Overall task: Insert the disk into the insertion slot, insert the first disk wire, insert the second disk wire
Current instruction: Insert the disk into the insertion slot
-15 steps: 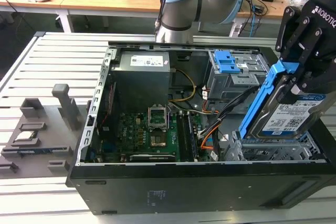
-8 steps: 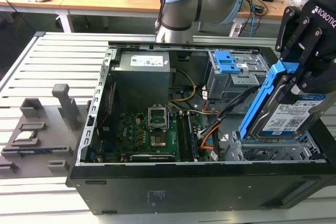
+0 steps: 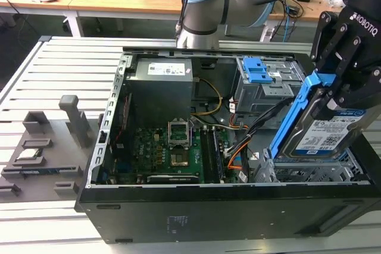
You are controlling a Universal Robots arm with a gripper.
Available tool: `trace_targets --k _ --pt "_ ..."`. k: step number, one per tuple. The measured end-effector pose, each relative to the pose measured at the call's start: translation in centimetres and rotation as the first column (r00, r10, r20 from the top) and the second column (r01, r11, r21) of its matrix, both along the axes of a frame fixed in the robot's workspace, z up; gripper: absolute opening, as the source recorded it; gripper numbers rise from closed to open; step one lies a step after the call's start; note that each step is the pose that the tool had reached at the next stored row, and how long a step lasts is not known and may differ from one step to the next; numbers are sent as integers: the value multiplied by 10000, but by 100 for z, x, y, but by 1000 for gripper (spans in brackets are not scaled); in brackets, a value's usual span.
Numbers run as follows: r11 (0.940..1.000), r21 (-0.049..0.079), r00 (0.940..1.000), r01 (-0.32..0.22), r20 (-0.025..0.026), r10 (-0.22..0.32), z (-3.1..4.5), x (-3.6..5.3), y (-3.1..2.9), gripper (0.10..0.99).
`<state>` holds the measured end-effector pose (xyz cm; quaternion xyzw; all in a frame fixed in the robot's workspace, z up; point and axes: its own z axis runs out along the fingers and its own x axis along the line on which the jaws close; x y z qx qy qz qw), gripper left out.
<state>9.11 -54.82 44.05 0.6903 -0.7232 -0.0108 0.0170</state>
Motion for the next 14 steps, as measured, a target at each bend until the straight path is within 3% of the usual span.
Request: trace_targets --k 14 --pt "10000 1 10000 0 -2 0 -406 0 0 369"
